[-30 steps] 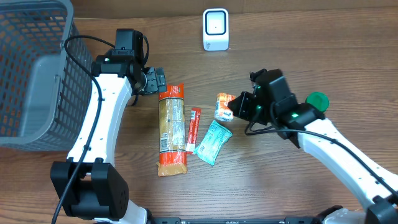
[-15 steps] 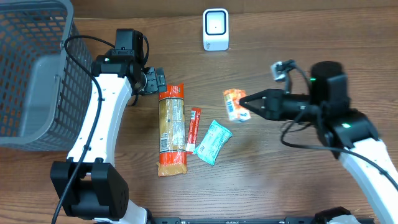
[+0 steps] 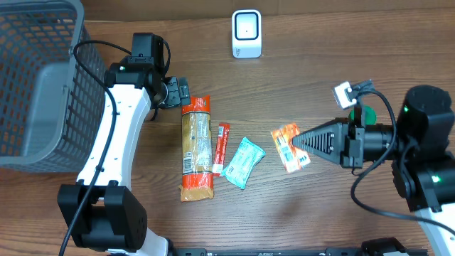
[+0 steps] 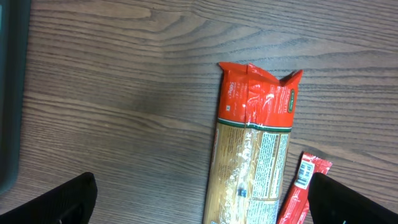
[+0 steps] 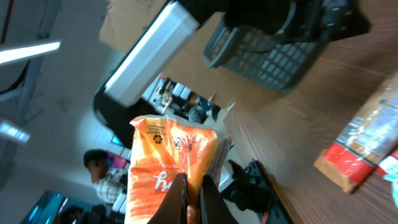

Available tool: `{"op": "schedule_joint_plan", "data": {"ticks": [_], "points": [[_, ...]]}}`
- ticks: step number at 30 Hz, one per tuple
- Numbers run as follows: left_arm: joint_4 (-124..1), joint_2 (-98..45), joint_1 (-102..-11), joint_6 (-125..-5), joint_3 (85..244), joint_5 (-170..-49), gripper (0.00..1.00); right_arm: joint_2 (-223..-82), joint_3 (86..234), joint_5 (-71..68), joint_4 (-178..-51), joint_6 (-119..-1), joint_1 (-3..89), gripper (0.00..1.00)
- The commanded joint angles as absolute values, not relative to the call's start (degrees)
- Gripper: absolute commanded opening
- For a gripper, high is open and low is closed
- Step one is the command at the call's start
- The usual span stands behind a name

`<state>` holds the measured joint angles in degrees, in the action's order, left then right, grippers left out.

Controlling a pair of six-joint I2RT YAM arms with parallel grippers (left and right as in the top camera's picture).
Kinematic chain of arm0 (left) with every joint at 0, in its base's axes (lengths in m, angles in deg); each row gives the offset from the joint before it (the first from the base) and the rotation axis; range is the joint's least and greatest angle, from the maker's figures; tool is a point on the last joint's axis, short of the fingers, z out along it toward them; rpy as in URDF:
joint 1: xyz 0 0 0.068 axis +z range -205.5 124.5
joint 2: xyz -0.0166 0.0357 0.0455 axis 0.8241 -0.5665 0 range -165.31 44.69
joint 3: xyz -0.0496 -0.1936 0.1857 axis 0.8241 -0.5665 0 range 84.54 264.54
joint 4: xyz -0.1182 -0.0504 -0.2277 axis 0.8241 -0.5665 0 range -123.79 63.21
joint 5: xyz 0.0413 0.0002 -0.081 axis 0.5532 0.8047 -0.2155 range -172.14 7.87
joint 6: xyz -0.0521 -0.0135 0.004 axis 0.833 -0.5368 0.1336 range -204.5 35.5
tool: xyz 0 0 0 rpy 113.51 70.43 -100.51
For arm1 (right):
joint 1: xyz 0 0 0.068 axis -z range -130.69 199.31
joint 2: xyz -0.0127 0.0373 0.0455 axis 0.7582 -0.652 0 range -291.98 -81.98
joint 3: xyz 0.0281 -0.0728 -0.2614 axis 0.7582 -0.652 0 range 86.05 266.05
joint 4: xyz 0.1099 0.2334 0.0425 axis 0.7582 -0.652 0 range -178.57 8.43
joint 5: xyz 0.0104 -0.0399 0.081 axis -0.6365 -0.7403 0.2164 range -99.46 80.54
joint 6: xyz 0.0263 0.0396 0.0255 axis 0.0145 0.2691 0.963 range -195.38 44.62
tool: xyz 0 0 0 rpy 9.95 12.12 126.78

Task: Scan the item barcode
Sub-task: 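Lift the orange pack and rotate it with the right gripper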

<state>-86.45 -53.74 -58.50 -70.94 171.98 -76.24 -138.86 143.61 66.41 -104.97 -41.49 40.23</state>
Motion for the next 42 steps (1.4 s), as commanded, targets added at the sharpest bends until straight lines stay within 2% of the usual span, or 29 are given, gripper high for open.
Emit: {"op": "schedule_joint_plan", "data": {"ticks": [1,30,37,42], "points": [[-86.45,-53.04,-58.52,-71.20,172.86,-75.61,1.00,-135.80,143.39,70.11,-104.71,-42.16,40.38,0.04],[-86.45,-53.04,-58.52,-71.20,172.86,-75.61,1.00,-133.85,143.39,69.49,-102.52,-37.88,40.38,0.04],[-86.45,-53.04,-58.52,-71.20,172.86,-75.61,1.00,-134.07,143.39,56.56,-108.58,-37.95,40.38,0.04],[-86.45,-53.04,-58.52,-71.20,172.86,-75.61,1.00,-135.73,143.37,44.91,-118.15,-45.51,40.38,0.04]]}}
